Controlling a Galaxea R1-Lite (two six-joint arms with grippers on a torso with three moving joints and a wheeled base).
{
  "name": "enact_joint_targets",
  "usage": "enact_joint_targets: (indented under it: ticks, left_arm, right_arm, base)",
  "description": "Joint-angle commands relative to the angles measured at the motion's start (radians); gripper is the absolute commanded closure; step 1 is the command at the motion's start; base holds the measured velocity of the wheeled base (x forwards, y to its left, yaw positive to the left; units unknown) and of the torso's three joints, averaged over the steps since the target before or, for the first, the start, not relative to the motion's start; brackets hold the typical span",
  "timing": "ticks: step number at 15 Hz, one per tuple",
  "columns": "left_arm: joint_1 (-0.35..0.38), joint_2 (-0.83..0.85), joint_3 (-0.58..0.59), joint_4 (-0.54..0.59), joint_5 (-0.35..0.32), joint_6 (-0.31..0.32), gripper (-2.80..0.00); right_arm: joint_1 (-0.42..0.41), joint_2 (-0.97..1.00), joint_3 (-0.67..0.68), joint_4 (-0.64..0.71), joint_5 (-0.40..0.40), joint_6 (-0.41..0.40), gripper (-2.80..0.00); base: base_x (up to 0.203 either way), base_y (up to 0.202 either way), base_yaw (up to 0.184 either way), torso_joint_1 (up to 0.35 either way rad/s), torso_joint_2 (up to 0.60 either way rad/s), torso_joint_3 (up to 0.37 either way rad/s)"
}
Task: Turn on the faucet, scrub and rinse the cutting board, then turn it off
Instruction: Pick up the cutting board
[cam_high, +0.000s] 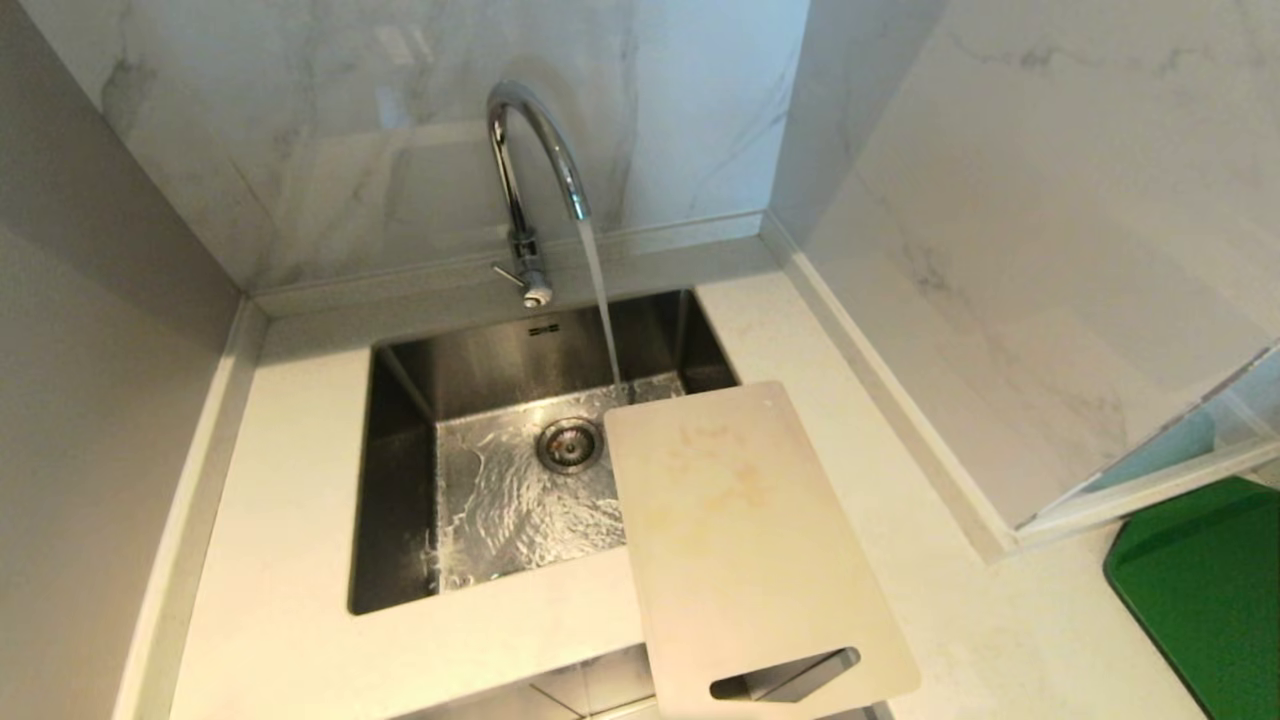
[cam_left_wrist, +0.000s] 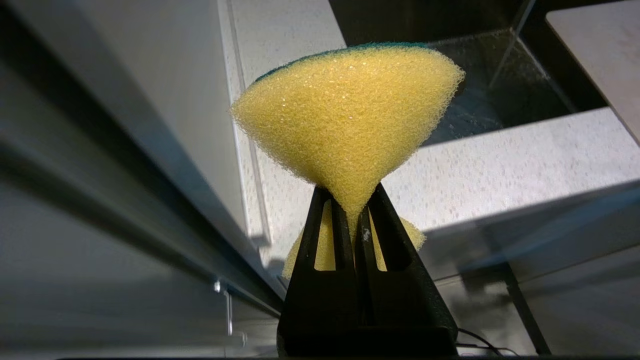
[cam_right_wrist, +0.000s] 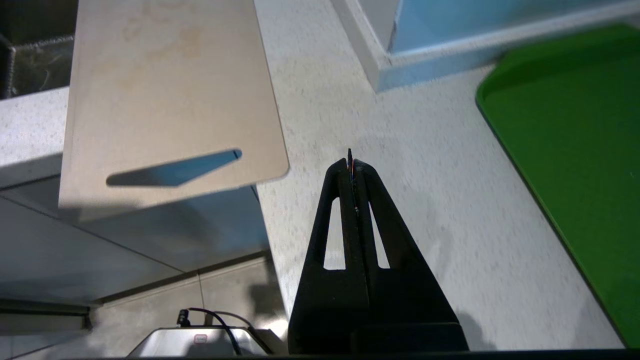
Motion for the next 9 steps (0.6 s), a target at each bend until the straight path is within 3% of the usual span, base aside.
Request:
enact_joint_targets:
  ticks: [1,7,9]
  left_arm:
    - [0.0,-0.003,0.003,-0.001,0.0,0.0,0.0]
    - [0.0,-0.003,0.002,0.0,0.0,0.0,0.0]
    - [0.0,-0.003,0.003,-0.001,0.0,0.0,0.0]
  right_arm:
    - [0.001,-0.001,0.001,0.0,0.001,-0.002,0.0]
    - [0.001,-0.002,0.002,0.0,0.002,-0.002,0.0]
    - [0.0,-0.001,0.001,0.0,0.002,0.0,0.0]
  base:
    - [-0.201,0.0,0.005,0.002,0.0,-0.001]
    - [-0.21,0.0,0.017,0.003,0.0,0.003]
    - [-0.101,0.0,-0.029,0.001,0.0,0.0]
